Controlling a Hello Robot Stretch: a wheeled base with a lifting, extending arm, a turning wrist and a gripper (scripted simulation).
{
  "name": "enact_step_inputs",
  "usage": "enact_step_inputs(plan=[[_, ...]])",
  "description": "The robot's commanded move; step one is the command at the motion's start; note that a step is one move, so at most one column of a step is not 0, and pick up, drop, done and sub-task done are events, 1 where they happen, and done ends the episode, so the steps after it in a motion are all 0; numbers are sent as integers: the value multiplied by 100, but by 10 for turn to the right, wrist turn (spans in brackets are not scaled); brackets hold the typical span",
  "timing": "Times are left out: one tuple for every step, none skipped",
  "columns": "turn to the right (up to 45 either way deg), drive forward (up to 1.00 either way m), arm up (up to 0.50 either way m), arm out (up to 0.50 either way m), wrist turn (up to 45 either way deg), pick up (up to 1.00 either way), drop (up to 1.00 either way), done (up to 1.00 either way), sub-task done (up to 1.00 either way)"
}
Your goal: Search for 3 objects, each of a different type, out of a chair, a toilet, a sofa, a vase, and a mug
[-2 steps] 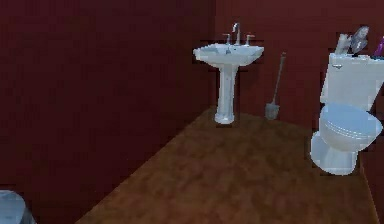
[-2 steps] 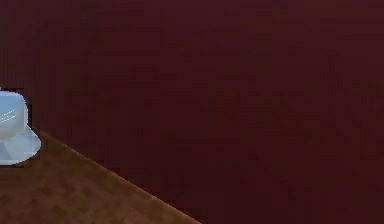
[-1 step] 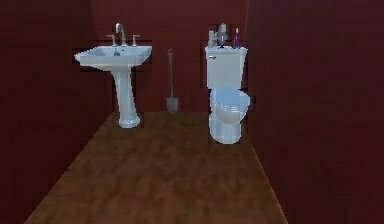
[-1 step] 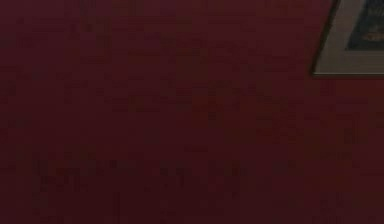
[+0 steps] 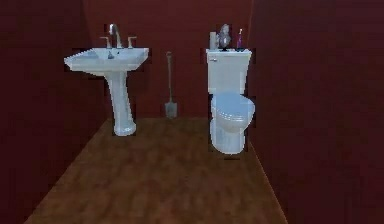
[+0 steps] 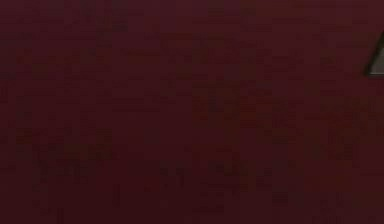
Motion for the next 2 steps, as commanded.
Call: enact_step_inputs(plan=[[60, 0, 0, 0, 0, 0, 0, 0, 0], [0, 90, 0, 0, 0, 0, 0, 0, 0]])
